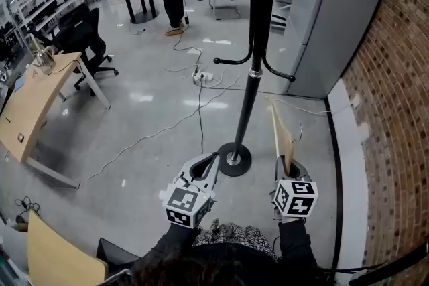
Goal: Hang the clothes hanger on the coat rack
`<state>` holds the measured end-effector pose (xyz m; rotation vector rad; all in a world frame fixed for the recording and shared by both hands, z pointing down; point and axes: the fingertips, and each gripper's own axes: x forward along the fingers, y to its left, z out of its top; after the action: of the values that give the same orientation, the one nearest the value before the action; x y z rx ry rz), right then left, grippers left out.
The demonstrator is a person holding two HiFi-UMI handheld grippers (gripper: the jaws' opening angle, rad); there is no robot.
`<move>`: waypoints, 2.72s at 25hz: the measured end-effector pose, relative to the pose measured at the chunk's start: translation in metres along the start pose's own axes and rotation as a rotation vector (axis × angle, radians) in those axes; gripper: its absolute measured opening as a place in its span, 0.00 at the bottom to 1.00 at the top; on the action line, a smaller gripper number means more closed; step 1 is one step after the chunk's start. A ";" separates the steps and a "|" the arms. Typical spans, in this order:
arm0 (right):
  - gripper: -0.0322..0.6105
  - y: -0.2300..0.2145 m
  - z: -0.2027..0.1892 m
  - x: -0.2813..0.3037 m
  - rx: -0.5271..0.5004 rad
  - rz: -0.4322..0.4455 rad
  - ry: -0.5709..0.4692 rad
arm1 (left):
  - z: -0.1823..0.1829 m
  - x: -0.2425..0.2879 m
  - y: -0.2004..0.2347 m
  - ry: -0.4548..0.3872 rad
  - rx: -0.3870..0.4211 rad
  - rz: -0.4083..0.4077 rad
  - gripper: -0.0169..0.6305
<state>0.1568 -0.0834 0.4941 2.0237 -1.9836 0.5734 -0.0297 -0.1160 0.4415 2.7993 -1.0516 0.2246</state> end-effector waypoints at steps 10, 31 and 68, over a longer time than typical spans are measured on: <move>0.07 0.002 0.009 0.036 -0.010 0.025 0.022 | -0.005 0.024 0.014 0.019 -0.012 -0.004 0.03; 0.07 -0.022 0.075 0.177 -0.036 0.079 0.026 | 0.014 0.096 0.084 0.037 -0.018 0.110 0.03; 0.21 -0.002 0.096 0.168 -0.136 0.119 -0.064 | 0.023 0.075 0.088 0.008 -0.017 0.125 0.03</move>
<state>0.1674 -0.2762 0.4836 1.8760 -2.1296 0.3905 -0.0299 -0.2342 0.4401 2.7181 -1.2214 0.2399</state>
